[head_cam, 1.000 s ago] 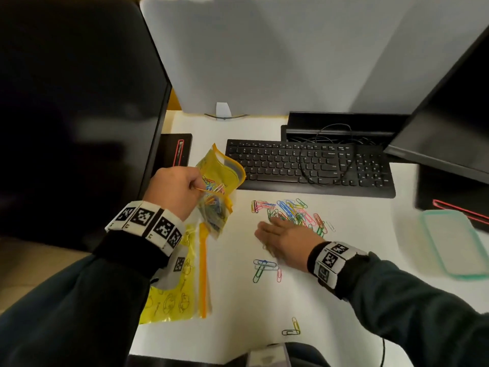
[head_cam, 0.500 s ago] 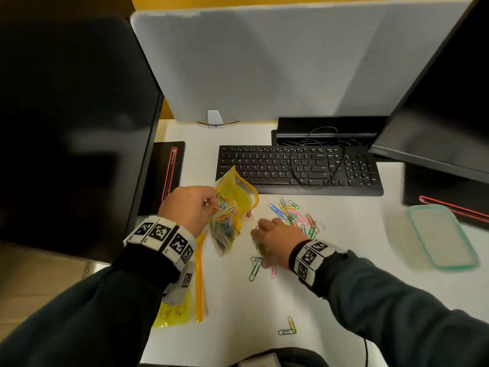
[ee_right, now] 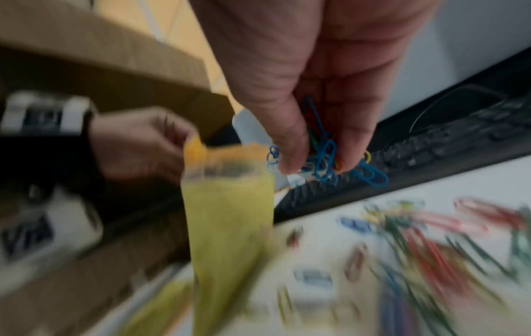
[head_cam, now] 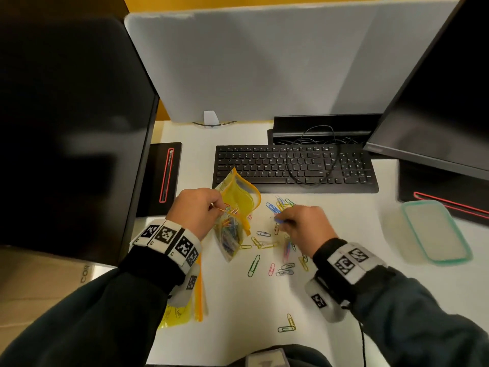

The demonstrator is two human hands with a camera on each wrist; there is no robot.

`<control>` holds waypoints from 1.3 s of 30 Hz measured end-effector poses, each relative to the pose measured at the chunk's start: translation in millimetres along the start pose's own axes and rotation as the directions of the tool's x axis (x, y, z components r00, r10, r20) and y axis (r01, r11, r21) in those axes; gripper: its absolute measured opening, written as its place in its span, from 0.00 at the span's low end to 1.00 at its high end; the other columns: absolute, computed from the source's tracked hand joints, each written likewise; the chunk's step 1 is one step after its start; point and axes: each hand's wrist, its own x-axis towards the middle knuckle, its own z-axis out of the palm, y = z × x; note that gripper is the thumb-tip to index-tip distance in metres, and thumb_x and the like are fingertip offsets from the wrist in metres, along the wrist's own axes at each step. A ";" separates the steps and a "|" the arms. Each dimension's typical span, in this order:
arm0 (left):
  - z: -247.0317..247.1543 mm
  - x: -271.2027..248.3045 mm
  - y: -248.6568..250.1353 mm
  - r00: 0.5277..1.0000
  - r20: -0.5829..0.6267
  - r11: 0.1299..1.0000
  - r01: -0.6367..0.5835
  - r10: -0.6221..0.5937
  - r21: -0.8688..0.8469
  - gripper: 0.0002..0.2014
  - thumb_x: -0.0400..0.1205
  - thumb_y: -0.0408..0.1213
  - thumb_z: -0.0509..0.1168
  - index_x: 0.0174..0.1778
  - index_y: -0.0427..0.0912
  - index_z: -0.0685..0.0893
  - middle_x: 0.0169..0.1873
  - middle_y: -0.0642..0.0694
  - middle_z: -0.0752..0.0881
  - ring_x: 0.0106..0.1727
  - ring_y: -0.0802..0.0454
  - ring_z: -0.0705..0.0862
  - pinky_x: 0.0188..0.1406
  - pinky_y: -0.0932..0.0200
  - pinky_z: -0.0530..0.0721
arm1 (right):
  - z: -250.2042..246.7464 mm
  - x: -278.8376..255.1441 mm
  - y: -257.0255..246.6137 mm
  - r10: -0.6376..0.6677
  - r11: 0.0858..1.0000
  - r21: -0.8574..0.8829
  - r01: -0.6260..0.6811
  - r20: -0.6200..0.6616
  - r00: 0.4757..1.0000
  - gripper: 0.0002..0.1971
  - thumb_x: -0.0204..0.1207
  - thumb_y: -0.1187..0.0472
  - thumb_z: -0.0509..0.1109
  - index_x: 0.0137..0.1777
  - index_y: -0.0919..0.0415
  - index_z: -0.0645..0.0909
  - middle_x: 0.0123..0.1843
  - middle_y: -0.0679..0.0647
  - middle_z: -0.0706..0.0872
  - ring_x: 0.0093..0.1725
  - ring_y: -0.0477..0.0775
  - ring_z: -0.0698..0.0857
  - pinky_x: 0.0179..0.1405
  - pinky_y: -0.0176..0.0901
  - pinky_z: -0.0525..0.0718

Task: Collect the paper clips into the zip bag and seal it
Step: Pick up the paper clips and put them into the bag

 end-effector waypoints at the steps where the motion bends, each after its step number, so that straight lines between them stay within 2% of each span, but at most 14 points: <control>1: 0.3 0.0 -0.1 1.000 0.001 1.000 0.001 -0.001 -0.007 0.05 0.73 0.35 0.71 0.35 0.51 0.87 0.39 0.47 0.89 0.42 0.47 0.86 0.48 0.47 0.87 | -13.1 -2.2 -3.8 0.049 0.994 0.099 -0.043 -0.060 0.997 0.11 0.73 0.67 0.71 0.55 0.59 0.88 0.53 0.57 0.91 0.53 0.56 0.86 0.58 0.39 0.79; 4: 0.9 -1.1 1.4 1.000 -0.004 1.000 0.002 -0.002 -0.030 0.05 0.73 0.34 0.71 0.36 0.50 0.88 0.40 0.47 0.90 0.44 0.46 0.87 0.49 0.47 0.86 | -42.9 -0.1 -23.8 0.102 0.926 0.375 -0.035 -0.160 0.982 0.11 0.68 0.66 0.76 0.50 0.57 0.89 0.44 0.55 0.91 0.43 0.55 0.86 0.50 0.46 0.85; 9: 4.3 -3.5 14.5 0.999 0.000 0.998 -0.032 0.032 -0.061 0.04 0.72 0.33 0.72 0.36 0.47 0.89 0.41 0.45 0.90 0.45 0.46 0.87 0.52 0.47 0.85 | -39.4 24.4 -57.6 0.048 0.854 0.517 0.053 -0.180 0.983 0.09 0.62 0.66 0.80 0.42 0.56 0.90 0.36 0.53 0.89 0.38 0.60 0.85 0.46 0.63 0.87; 11: 6.1 -2.5 18.2 0.999 -0.005 0.997 -0.038 0.038 -0.069 0.04 0.72 0.32 0.72 0.36 0.46 0.89 0.42 0.46 0.90 0.45 0.46 0.87 0.53 0.48 0.85 | -30.2 28.6 -63.6 0.027 0.864 0.502 0.045 -0.135 0.990 0.10 0.63 0.69 0.79 0.43 0.58 0.89 0.35 0.48 0.86 0.36 0.52 0.81 0.47 0.59 0.87; 14: 8.8 -0.8 20.8 0.999 -0.018 0.997 -0.032 0.031 -0.065 0.04 0.72 0.32 0.72 0.36 0.45 0.89 0.41 0.46 0.90 0.45 0.47 0.86 0.53 0.49 0.84 | -26.1 26.4 -65.9 -0.035 0.907 0.419 0.052 -0.048 0.998 0.11 0.64 0.71 0.78 0.45 0.59 0.87 0.37 0.45 0.86 0.39 0.47 0.84 0.47 0.42 0.86; 18: 10.5 -0.2 22.3 1.000 -0.024 0.997 -0.015 0.014 -0.071 0.03 0.72 0.32 0.72 0.37 0.44 0.90 0.39 0.45 0.90 0.44 0.47 0.86 0.52 0.54 0.84 | -35.1 24.9 -53.5 0.000 0.899 0.438 0.021 -0.048 0.999 0.09 0.64 0.74 0.75 0.40 0.60 0.87 0.44 0.59 0.91 0.47 0.60 0.88 0.51 0.55 0.87; 22: 10.5 1.2 21.3 1.000 -0.025 0.996 -0.005 0.003 -0.087 0.04 0.72 0.32 0.72 0.37 0.45 0.89 0.39 0.45 0.90 0.44 0.47 0.87 0.52 0.53 0.85 | -38.4 30.5 -16.3 0.106 0.893 0.450 -0.015 -0.179 0.978 0.14 0.68 0.76 0.70 0.35 0.54 0.85 0.35 0.48 0.87 0.40 0.53 0.85 0.49 0.54 0.88; 24: 10.2 1.3 19.5 1.000 -0.030 0.995 0.000 -0.002 -0.095 0.04 0.72 0.32 0.73 0.37 0.45 0.90 0.39 0.45 0.90 0.44 0.47 0.87 0.52 0.51 0.85 | -31.9 33.1 12.9 0.200 0.937 0.319 -0.141 -0.159 0.967 0.13 0.70 0.76 0.68 0.45 0.58 0.85 0.44 0.50 0.88 0.46 0.52 0.85 0.55 0.49 0.85; 26: 9.4 1.1 17.8 0.999 -0.048 0.994 -0.003 -0.002 -0.110 0.03 0.71 0.31 0.73 0.36 0.43 0.90 0.39 0.44 0.91 0.44 0.46 0.88 0.53 0.50 0.85 | -15.4 32.9 37.9 0.279 0.956 0.097 -0.275 -0.028 0.960 0.18 0.73 0.71 0.67 0.62 0.57 0.80 0.63 0.57 0.84 0.60 0.57 0.83 0.63 0.46 0.79; 29: 8.1 0.9 17.5 0.999 -0.050 0.995 -0.002 -0.003 -0.099 0.03 0.71 0.31 0.73 0.36 0.43 0.90 0.39 0.44 0.91 0.44 0.47 0.88 0.52 0.51 0.86 | 13.3 35.0 43.9 0.196 0.980 -0.059 -0.189 0.125 0.973 0.27 0.77 0.63 0.65 0.77 0.54 0.65 0.79 0.58 0.69 0.76 0.60 0.69 0.76 0.51 0.68; 31: 6.9 1.6 17.1 0.999 -0.037 0.996 -0.001 -0.003 -0.092 0.03 0.72 0.31 0.73 0.36 0.44 0.89 0.38 0.44 0.90 0.44 0.48 0.88 0.51 0.50 0.86 | 25.9 38.4 35.3 0.101 0.990 -0.118 -0.077 0.220 0.970 0.32 0.76 0.56 0.67 0.79 0.50 0.59 0.83 0.53 0.60 0.79 0.61 0.60 0.78 0.58 0.66; 34: 7.5 4.0 18.5 1.000 -0.016 0.996 -0.001 0.000 -0.092 0.03 0.71 0.32 0.73 0.35 0.44 0.89 0.38 0.45 0.90 0.44 0.48 0.87 0.52 0.50 0.86 | 31.1 34.4 31.6 0.068 0.950 -0.306 0.054 0.373 0.925 0.42 0.67 0.45 0.74 0.79 0.45 0.58 0.84 0.47 0.55 0.79 0.61 0.56 0.73 0.62 0.71; 36: 7.9 4.9 19.7 1.000 -0.011 0.995 0.000 -0.001 -0.097 0.03 0.72 0.31 0.73 0.36 0.43 0.89 0.39 0.44 0.90 0.44 0.48 0.87 0.52 0.51 0.86 | 28.6 24.3 37.4 0.062 0.939 -0.331 0.088 0.418 0.906 0.46 0.62 0.46 0.79 0.78 0.45 0.59 0.84 0.47 0.54 0.79 0.60 0.56 0.73 0.61 0.72; 39: 8.7 5.2 20.0 1.000 -0.012 0.995 0.001 -0.003 -0.103 0.02 0.72 0.30 0.73 0.37 0.42 0.89 0.39 0.44 0.90 0.44 0.47 0.87 0.52 0.52 0.85 | 22.3 8.6 48.4 0.080 0.941 -0.333 0.064 0.401 0.912 0.48 0.61 0.51 0.80 0.79 0.42 0.56 0.84 0.49 0.52 0.79 0.61 0.56 0.76 0.61 0.68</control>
